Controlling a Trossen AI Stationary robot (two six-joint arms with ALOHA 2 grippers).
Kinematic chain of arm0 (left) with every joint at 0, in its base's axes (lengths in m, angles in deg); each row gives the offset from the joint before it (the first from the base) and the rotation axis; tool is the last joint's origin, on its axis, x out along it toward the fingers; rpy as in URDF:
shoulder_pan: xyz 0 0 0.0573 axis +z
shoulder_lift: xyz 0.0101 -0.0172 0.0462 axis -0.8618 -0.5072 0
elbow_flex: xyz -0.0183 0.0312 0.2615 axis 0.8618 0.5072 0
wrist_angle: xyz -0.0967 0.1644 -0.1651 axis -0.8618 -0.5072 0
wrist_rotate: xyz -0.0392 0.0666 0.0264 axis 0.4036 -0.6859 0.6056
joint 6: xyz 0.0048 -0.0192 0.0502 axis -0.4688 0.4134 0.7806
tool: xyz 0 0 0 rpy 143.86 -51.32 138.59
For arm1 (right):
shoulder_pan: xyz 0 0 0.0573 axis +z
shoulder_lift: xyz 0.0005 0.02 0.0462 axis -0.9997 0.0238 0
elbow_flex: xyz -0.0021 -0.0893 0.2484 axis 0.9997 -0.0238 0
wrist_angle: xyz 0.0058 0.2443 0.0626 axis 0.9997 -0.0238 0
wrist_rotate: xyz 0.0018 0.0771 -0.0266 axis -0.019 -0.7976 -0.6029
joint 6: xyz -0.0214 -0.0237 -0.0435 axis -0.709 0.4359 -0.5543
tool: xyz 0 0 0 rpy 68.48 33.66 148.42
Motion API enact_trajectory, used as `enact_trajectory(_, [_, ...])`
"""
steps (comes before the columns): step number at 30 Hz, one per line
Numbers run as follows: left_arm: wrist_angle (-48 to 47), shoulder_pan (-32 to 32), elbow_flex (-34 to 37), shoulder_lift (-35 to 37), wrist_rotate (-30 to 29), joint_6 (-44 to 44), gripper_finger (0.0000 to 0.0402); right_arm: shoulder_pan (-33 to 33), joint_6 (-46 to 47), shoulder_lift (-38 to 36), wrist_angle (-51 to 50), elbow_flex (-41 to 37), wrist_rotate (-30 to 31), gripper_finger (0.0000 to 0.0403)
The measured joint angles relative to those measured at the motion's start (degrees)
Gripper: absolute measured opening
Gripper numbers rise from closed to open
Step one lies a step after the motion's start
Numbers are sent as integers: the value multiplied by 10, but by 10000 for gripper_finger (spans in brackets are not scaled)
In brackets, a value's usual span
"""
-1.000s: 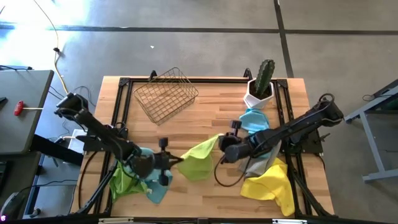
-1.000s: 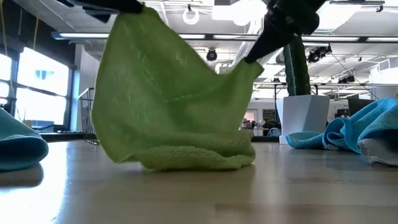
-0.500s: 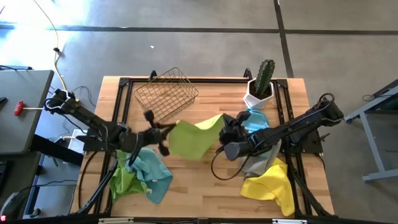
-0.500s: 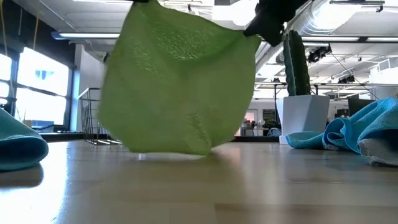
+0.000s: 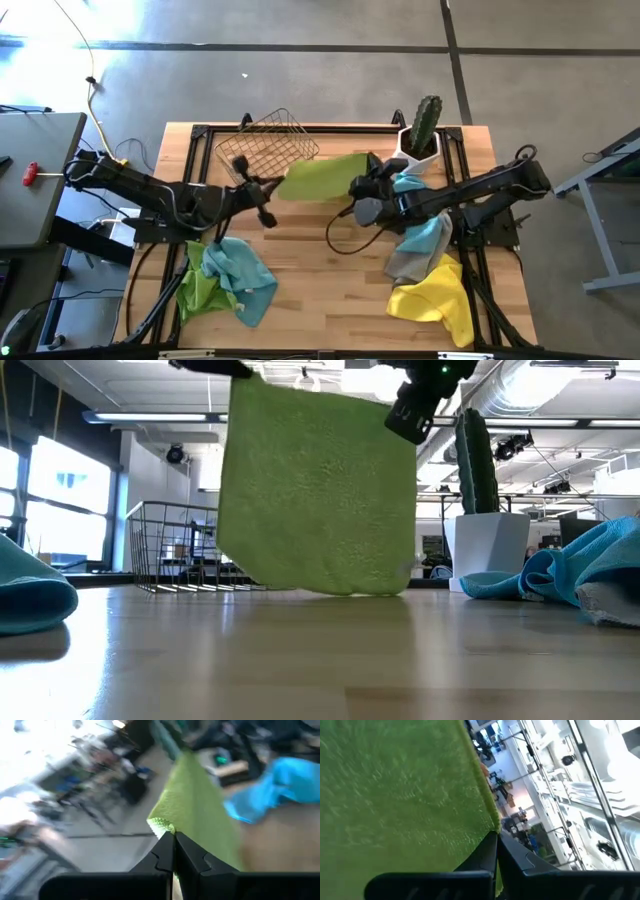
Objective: Fold microfiber towels
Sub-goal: Fold the light green microfiber towel
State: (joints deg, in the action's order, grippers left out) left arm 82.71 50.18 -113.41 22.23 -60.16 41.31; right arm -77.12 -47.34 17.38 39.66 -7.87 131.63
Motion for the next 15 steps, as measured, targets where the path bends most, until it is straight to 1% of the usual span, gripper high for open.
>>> enact_trajectory(2, [-67,0,0,-2,74,-91,0,17,25,0,-10,0,-29,0])
enact_trajectory(3, [-95,0,0,-9,117,-138,0,28,44,0,-20,0,-58,0])
enact_trajectory(5, [-119,-4,9,-31,195,-212,0,50,112,0,-50,0,-146,0])
enact_trajectory(6, [-120,-10,19,-42,219,-236,0,59,156,0,-68,0,-205,0])
enact_trajectory(9, [-81,-34,39,-86,267,-278,0,77,308,1,-129,0,-427,0])
enact_trajectory(11, [-71,-49,47,-119,292,-304,0,83,395,8,-151,0,-548,0])
enact_trajectory(12, [-57,-58,48,-138,305,-316,0,87,427,13,-164,0,-593,0])
enact_trajectory(15, [-18,-84,50,-191,337,-349,0,98,490,23,-176,0,-688,0])
